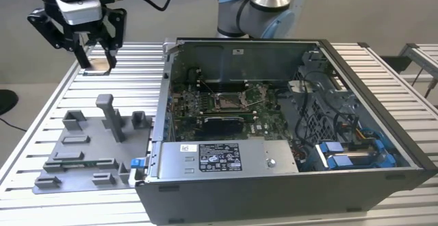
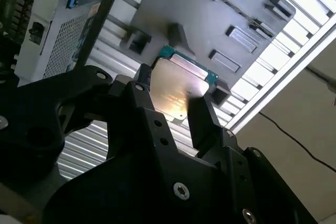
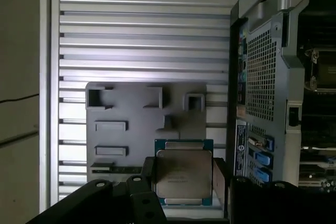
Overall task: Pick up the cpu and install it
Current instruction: 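Place the cpu into insertion slot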
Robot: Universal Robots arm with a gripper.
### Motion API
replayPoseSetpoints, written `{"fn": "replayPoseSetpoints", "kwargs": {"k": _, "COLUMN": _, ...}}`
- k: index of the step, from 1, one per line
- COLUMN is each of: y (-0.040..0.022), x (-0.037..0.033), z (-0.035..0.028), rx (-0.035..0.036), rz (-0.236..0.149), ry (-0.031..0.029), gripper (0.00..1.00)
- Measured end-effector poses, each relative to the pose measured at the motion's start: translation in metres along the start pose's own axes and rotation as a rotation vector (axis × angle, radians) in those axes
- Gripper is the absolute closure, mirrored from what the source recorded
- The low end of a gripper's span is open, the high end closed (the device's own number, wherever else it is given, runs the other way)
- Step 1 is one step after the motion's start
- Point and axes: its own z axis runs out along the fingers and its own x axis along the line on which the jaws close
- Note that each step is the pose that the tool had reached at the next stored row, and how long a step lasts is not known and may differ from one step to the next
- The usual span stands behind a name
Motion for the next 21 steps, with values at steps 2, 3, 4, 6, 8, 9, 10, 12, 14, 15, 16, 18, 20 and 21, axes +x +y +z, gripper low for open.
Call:
{"fn": "replayPoseSetpoints", "kwargs": {"k": 2, "y": 0.0023, "x": -0.0068, "z": 0.0001, "rx": 0.0000, "rz": 0.000, "ry": 0.0000, "gripper": 1.00}}
{"fn": "replayPoseSetpoints", "kwargs": {"k": 3, "y": 0.0036, "x": -0.0104, "z": 0.0002, "rx": 0.0000, "rz": 0.000, "ry": 0.0001, "gripper": 1.00}}
{"fn": "replayPoseSetpoints", "kwargs": {"k": 4, "y": 0.0049, "x": -0.0141, "z": 0.0003, "rx": 0.0000, "rz": 0.000, "ry": 0.0000, "gripper": 1.00}}
{"fn": "replayPoseSetpoints", "kwargs": {"k": 6, "y": 0.0074, "x": -0.0209, "z": 0.0004, "rx": 0.0001, "rz": 0.000, "ry": 0.0001, "gripper": 1.00}}
{"fn": "replayPoseSetpoints", "kwargs": {"k": 8, "y": 0.0099, "x": -0.0281, "z": 0.0007, "rx": -0.0001, "rz": 0.000, "ry": 0.0000, "gripper": 1.00}}
{"fn": "replayPoseSetpoints", "kwargs": {"k": 9, "y": 0.0112, "x": -0.0319, "z": 0.0007, "rx": 0.0001, "rz": 0.000, "ry": 0.0001, "gripper": 1.00}}
{"fn": "replayPoseSetpoints", "kwargs": {"k": 10, "y": 0.0124, "x": -0.0355, "z": 0.0008, "rx": 0.0001, "rz": 0.000, "ry": 0.0002, "gripper": 1.00}}
{"fn": "replayPoseSetpoints", "kwargs": {"k": 12, "y": 0.0149, "x": -0.0427, "z": 0.0010, "rx": 0.0001, "rz": 0.000, "ry": 0.0001, "gripper": 1.00}}
{"fn": "replayPoseSetpoints", "kwargs": {"k": 14, "y": 0.0175, "x": -0.0499, "z": 0.0011, "rx": 0.0001, "rz": 0.000, "ry": 0.0001, "gripper": 1.00}}
{"fn": "replayPoseSetpoints", "kwargs": {"k": 15, "y": 0.0187, "x": -0.0534, "z": 0.0012, "rx": 0.0000, "rz": 0.000, "ry": 0.0001, "gripper": 1.00}}
{"fn": "replayPoseSetpoints", "kwargs": {"k": 16, "y": 0.0199, "x": -0.0573, "z": 0.0013, "rx": 0.0000, "rz": 0.000, "ry": 0.0001, "gripper": 1.00}}
{"fn": "replayPoseSetpoints", "kwargs": {"k": 18, "y": 0.0224, "x": -0.0645, "z": 0.0014, "rx": 0.0000, "rz": 0.000, "ry": 0.0001, "gripper": 1.00}}
{"fn": "replayPoseSetpoints", "kwargs": {"k": 20, "y": 0.0251, "x": -0.0719, "z": 0.0016, "rx": 0.0000, "rz": 0.000, "ry": 0.0001, "gripper": 1.00}}
{"fn": "replayPoseSetpoints", "kwargs": {"k": 21, "y": 0.0265, "x": -0.0758, "z": 0.0017, "rx": 0.0000, "rz": 0.000, "ry": 0.0001, "gripper": 1.00}}
